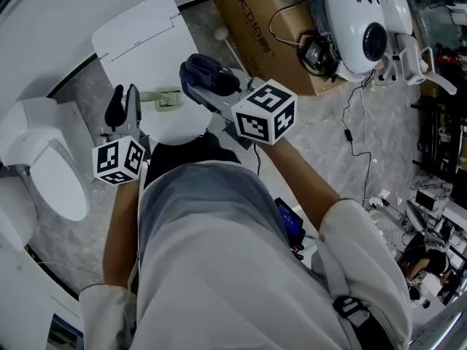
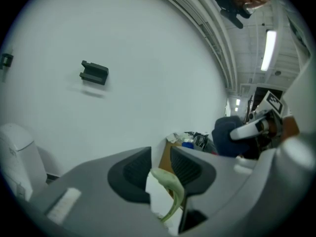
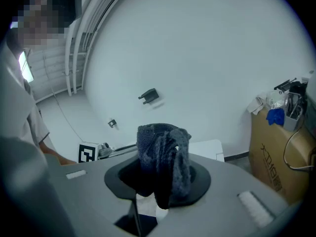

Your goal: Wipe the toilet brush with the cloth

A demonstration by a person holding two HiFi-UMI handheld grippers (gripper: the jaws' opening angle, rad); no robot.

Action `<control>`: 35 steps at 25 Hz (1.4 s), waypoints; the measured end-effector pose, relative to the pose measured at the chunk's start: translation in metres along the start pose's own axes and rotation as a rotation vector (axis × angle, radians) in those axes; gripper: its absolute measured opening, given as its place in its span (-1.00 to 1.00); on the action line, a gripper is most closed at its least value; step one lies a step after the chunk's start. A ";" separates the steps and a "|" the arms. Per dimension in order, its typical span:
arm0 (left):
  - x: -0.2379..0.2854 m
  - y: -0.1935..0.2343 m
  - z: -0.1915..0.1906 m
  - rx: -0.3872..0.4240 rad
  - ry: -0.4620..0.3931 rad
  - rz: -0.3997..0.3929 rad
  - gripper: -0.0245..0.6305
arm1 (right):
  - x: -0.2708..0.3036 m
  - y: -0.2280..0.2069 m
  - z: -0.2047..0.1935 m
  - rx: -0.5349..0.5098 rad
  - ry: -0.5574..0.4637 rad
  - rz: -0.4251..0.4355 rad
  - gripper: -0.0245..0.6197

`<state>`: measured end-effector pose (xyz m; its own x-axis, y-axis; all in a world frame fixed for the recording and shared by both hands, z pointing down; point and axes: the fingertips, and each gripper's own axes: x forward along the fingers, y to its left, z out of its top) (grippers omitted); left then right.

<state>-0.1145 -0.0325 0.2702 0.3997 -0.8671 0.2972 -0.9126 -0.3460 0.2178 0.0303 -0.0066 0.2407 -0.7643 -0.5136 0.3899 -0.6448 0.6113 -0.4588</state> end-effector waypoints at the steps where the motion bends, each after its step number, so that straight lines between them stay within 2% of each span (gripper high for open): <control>1: -0.002 -0.002 0.001 0.003 -0.003 0.009 -0.93 | -0.003 0.000 -0.001 -0.008 0.000 0.000 -0.60; 13: -0.039 -0.028 0.025 0.041 -0.080 0.104 -0.93 | -0.044 0.000 -0.002 -0.081 -0.063 0.001 -0.60; 19: -0.062 -0.037 0.028 0.024 -0.102 0.162 -0.93 | -0.063 0.000 -0.009 -0.124 -0.071 -0.010 -0.60; 28: -0.095 -0.056 0.037 -0.005 -0.109 0.131 -0.93 | -0.074 0.005 -0.007 -0.182 -0.083 -0.029 -0.60; 35: -0.124 -0.063 0.073 -0.007 -0.163 0.112 -0.93 | -0.084 0.031 0.020 -0.241 -0.141 -0.055 -0.60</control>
<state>-0.1127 0.0709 0.1512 0.2763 -0.9467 0.1655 -0.9496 -0.2424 0.1990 0.0743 0.0438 0.1778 -0.7318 -0.6185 0.2863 -0.6791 0.6970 -0.2301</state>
